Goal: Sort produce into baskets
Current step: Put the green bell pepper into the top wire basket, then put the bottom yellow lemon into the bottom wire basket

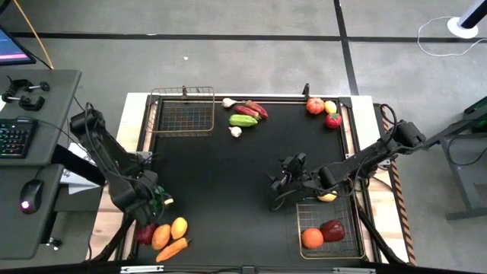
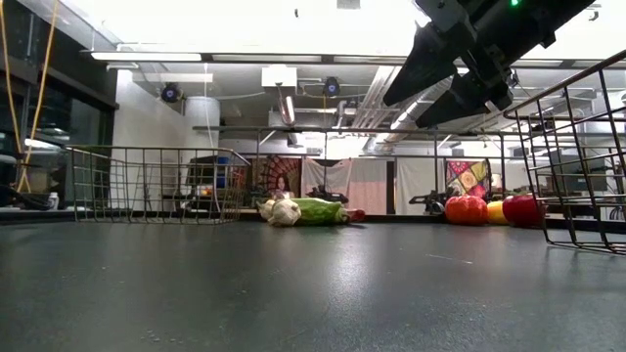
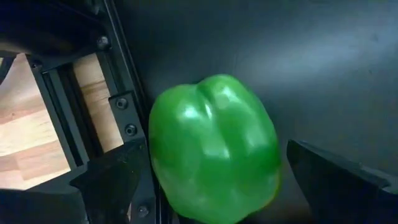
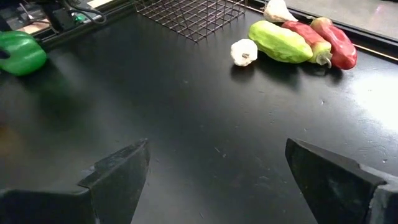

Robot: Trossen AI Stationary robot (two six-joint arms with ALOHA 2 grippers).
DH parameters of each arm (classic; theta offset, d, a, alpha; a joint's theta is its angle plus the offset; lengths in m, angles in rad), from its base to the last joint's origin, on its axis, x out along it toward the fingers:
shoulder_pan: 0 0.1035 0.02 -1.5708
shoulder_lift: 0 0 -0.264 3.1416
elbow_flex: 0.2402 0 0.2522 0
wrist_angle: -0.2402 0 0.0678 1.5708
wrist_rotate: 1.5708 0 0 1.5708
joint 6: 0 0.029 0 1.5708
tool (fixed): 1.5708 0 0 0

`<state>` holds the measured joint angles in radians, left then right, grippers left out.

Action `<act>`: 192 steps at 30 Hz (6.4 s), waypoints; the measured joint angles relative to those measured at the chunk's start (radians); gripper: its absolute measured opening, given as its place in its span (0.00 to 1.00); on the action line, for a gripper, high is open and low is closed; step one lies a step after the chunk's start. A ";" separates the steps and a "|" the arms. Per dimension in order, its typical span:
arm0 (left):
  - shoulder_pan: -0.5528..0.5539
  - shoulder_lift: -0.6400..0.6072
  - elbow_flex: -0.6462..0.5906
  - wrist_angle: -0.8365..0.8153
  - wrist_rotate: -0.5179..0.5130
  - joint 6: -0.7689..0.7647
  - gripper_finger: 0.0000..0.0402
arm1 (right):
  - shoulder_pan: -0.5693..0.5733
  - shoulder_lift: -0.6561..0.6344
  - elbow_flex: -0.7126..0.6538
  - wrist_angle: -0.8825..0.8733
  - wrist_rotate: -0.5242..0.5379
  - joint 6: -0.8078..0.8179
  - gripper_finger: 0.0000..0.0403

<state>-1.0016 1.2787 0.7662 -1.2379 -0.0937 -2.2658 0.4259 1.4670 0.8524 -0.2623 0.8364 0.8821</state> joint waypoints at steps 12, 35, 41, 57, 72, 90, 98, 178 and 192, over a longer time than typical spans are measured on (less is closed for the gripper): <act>0.000 0.041 0.000 -0.041 0.002 0.008 0.95 | 0.000 0.000 0.000 0.000 -0.001 0.000 0.91; 0.012 0.153 0.000 0.028 0.053 0.081 0.95 | 0.000 0.000 0.000 -0.001 -0.002 0.008 0.91; 0.012 0.190 0.000 0.043 0.056 0.102 0.95 | 0.000 0.000 0.000 -0.001 -0.002 0.008 0.91; 0.039 0.141 0.021 0.072 0.028 0.240 0.78 | 0.000 0.000 0.000 0.000 -0.002 0.008 0.91; 0.518 -0.160 0.218 -0.101 -0.920 0.784 0.78 | 0.000 0.000 0.000 0.001 0.025 0.034 0.91; 1.348 -0.217 0.218 0.400 -0.727 1.615 0.85 | -0.001 0.000 0.000 0.000 0.050 0.037 0.91; 1.410 -0.175 0.218 0.493 -0.616 1.701 0.86 | -0.001 0.000 0.000 -0.018 0.046 0.034 0.91; 0.838 -0.160 0.163 0.555 0.078 1.567 1.00 | 0.065 0.000 0.000 -0.003 0.050 -0.052 0.91; 0.074 0.184 0.163 0.554 -0.271 0.807 1.00 | 0.065 0.000 0.000 0.002 0.045 -0.027 0.91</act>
<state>-0.9272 1.4624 0.9295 -0.6842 -0.3650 -1.4591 0.4908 1.4670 0.8524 -0.2607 0.8810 0.8555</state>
